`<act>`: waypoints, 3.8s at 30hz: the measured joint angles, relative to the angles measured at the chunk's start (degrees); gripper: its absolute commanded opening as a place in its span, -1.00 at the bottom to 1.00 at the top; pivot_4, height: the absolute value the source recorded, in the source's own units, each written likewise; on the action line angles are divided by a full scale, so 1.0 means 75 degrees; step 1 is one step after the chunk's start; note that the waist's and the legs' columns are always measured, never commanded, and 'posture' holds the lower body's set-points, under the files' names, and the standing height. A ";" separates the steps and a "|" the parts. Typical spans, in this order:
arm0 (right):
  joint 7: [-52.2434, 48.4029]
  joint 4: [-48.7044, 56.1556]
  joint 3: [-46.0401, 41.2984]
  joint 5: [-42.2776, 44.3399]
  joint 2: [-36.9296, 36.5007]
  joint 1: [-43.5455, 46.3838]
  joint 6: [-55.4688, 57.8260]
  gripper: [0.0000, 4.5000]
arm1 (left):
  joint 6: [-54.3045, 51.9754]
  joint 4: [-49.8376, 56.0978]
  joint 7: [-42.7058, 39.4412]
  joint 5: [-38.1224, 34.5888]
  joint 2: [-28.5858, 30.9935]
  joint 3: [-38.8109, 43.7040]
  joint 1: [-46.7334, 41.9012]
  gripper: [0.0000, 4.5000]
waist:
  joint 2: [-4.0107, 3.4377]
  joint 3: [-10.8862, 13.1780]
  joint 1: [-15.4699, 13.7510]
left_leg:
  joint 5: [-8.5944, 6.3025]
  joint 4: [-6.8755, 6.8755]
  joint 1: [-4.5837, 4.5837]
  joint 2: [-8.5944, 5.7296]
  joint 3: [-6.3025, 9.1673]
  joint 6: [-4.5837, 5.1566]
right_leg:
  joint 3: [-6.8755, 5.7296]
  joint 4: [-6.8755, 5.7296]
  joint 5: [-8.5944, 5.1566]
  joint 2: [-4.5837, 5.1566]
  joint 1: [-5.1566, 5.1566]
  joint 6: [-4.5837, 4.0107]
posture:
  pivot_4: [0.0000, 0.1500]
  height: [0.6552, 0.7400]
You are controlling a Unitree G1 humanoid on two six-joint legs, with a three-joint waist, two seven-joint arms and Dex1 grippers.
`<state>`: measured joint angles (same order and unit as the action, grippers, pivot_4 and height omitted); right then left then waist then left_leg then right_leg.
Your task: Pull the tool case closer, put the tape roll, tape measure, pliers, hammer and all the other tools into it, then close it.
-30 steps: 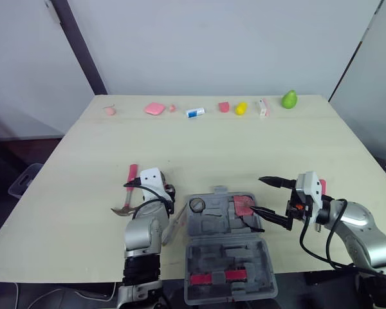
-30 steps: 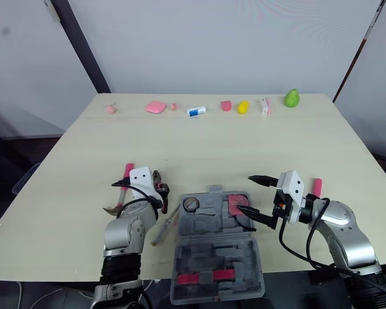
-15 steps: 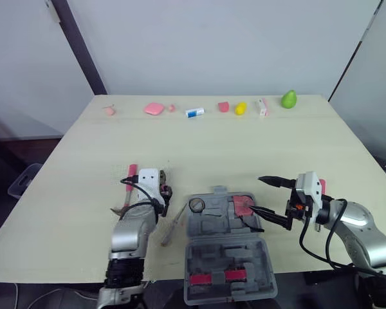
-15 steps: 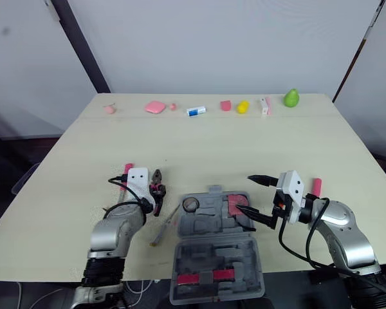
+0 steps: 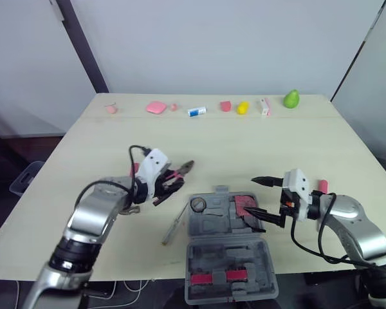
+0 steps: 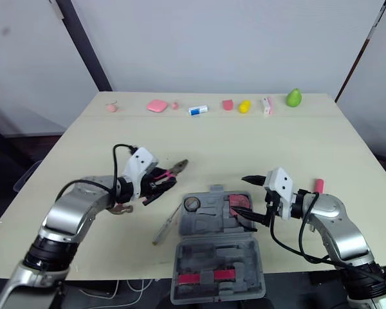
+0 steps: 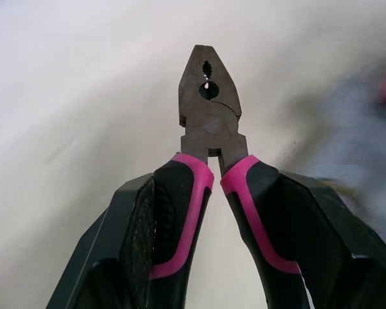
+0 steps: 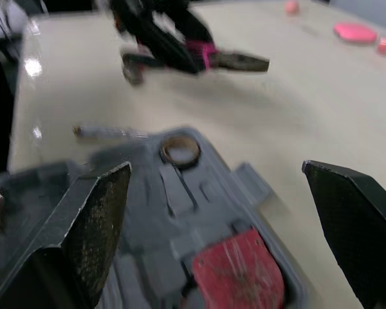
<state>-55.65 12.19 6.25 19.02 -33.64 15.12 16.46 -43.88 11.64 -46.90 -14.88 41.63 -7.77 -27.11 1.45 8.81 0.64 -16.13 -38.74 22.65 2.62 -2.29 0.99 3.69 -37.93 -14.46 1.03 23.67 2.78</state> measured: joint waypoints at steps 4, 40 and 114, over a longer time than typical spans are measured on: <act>0.0047 -0.0076 0.0172 -0.0303 -0.0283 0.0447 0.0446 1.00 | 0.0592 -0.0430 -0.1337 -0.0067 0.0168 -0.0623 -0.0579 0.08 | 0.0000 0.0000 0.0018 | -0.0001 -0.0002 0.0007 0.0002 -0.0001 0.0002 | 0.0001 0.0004 -0.0001 -0.0007 0.0007 0.0000 | 1.00 1.00; -0.0263 0.0303 0.3013 -0.1676 -0.0200 0.3544 0.3741 1.00 | 0.3047 -0.3465 -0.4426 0.0923 -0.1233 -0.2042 -0.2751 0.08 | -0.0021 0.0026 0.0009 | 0.0000 -0.0092 0.0165 0.0004 0.0057 0.0005 | -0.0053 -0.0035 0.0001 -0.0007 0.0122 0.0001 | 1.00 1.00; -0.0610 0.0789 0.3821 -0.2793 -0.0954 0.2585 0.2960 -0.56 | 0.5540 -0.2079 -0.5636 -0.2604 0.2599 0.1344 0.2020 0.97 | -0.0034 0.0033 0.0007 | -0.0001 -0.0180 0.0157 0.0019 0.0034 0.0007 | -0.0046 -0.0131 -0.0002 -0.0008 0.0131 -0.0001 | 1.00 1.00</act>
<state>-60.22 18.11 34.91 -1.93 -40.79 34.50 38.66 -2.34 -3.95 -89.17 -34.41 61.12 2.31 -11.96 1.20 9.06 0.69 -16.14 -40.09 23.82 2.76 -2.03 1.05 3.34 -38.91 -14.47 0.97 24.65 2.77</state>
